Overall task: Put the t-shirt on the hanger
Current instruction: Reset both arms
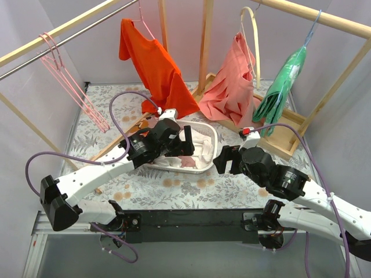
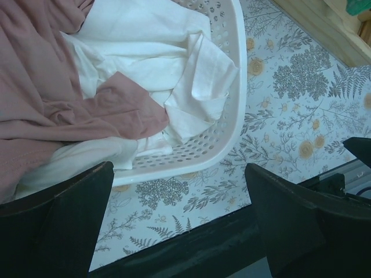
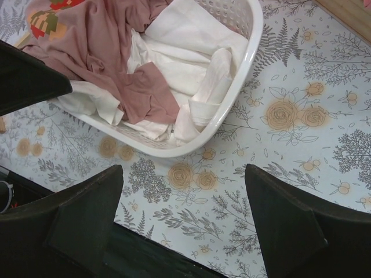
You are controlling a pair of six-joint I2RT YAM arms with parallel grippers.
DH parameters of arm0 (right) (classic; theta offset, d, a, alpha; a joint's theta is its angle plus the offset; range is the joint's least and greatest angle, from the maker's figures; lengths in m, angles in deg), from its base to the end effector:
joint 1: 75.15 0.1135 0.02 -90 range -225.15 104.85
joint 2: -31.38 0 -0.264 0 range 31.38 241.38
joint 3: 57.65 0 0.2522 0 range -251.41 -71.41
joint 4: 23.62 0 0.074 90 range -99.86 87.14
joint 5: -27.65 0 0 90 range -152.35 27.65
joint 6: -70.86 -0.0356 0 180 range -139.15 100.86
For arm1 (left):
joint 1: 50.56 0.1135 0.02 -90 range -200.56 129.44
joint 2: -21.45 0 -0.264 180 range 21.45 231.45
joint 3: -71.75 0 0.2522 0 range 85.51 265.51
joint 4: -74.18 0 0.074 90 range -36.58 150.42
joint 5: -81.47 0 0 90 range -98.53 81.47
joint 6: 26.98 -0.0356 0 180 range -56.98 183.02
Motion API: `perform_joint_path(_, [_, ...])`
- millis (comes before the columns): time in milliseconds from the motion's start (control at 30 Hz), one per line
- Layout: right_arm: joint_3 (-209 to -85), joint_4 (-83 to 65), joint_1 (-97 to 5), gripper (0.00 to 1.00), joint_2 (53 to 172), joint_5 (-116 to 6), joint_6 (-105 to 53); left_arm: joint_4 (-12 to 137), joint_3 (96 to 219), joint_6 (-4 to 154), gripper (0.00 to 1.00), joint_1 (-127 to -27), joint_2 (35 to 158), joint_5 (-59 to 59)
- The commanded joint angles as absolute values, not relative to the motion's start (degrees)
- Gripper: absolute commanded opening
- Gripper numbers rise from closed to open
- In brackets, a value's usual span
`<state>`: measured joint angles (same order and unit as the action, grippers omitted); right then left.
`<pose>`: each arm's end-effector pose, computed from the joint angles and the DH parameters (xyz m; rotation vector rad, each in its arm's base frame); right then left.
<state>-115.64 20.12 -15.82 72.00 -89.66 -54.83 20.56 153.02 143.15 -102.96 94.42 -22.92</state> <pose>0.0931 0.1249 0.3137 -0.1148 2.0216 0.5874 0.1708 -0.2073 0.3252 -0.7217 2.3850 -0.8097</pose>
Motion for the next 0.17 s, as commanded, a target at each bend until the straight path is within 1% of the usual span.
perform_joint_path(0, [-115.80, 19.23, -15.65, 0.94, 72.51, -91.17, -55.97, 19.81, 154.06, 142.74, 0.98, -103.38, 90.45, -22.59])
perform_joint_path(133, [-115.71, 18.97, -15.65, 0.94, 72.78, -91.17, -56.15, 22.17, 153.10, 142.04, 0.98, -103.47, 88.43, -21.01])
